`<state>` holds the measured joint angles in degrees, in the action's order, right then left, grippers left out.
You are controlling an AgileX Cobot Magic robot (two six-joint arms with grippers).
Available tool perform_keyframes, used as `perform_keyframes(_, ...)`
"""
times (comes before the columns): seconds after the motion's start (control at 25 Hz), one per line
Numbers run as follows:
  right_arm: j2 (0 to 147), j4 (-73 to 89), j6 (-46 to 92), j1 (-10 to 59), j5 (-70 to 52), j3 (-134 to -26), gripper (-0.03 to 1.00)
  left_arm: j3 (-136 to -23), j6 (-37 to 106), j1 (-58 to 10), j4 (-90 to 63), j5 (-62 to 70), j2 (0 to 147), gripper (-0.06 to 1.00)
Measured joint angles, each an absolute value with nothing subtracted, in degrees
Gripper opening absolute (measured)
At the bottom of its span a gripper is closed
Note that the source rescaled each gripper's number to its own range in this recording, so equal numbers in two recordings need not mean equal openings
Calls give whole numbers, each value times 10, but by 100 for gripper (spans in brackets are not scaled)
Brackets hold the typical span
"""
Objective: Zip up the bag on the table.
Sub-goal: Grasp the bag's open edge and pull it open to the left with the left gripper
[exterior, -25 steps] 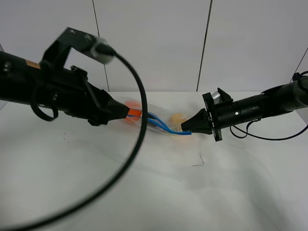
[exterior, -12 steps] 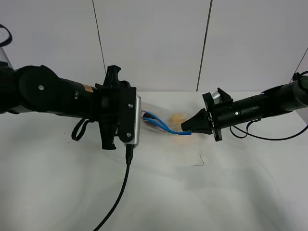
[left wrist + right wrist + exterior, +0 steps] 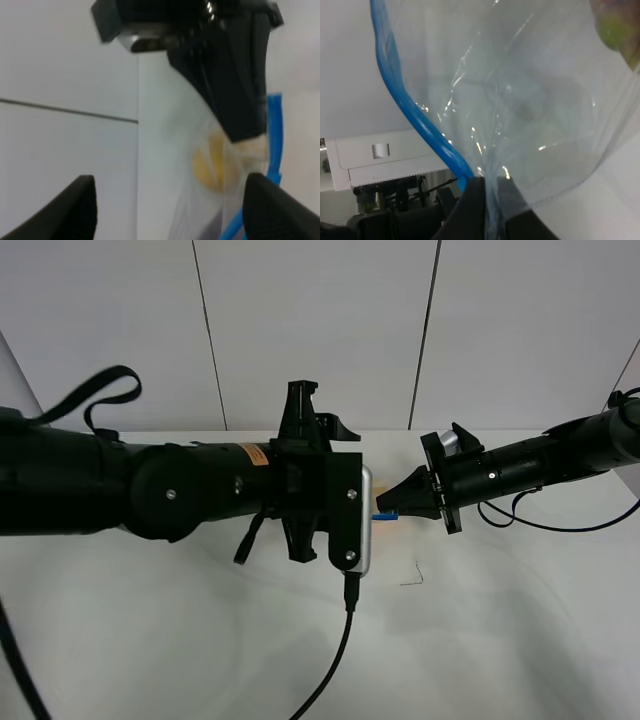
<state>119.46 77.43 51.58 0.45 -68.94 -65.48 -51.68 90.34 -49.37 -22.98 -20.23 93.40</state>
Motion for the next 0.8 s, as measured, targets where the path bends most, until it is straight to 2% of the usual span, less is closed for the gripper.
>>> perform_keyframes(0.8, 1195, 774, 515, 5, -689, -655, 1, -459, 900, -528, -218, -351, 1000, 95)
